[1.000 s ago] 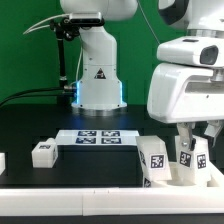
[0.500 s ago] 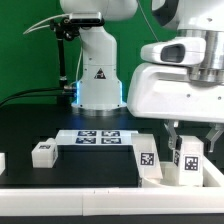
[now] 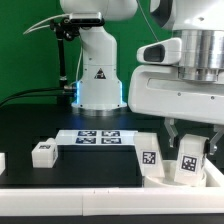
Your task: Assemble stool
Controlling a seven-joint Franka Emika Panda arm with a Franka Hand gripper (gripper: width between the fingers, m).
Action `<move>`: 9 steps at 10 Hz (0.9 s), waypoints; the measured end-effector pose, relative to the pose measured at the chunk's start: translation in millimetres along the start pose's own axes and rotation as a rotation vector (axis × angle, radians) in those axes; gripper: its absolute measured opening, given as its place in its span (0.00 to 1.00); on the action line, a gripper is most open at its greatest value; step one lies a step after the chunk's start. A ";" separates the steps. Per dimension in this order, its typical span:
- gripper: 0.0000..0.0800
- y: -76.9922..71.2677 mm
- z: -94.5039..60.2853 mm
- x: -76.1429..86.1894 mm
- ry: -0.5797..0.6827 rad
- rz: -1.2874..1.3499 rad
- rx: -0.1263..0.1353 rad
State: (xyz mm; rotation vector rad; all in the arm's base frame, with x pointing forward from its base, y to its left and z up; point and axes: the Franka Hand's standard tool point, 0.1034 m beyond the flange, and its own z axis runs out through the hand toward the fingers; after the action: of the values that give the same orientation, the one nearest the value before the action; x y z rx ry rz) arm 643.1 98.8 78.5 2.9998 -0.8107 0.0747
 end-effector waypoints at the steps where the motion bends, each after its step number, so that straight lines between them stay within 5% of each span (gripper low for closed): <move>1: 0.43 -1.4 0.3 -1.3 -0.008 0.121 0.008; 5: 0.43 -3.0 0.0 -2.2 -0.015 0.376 0.014; 9: 0.43 -3.5 0.8 1.7 -0.059 0.955 0.101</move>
Offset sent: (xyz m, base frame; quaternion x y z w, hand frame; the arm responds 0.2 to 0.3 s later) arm 0.0000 0.0000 0.0000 0.0000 0.0000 0.1938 0.9810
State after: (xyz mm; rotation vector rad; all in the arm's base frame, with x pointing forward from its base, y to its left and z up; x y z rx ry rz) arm 646.4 101.0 77.7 2.3936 -2.1878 0.0464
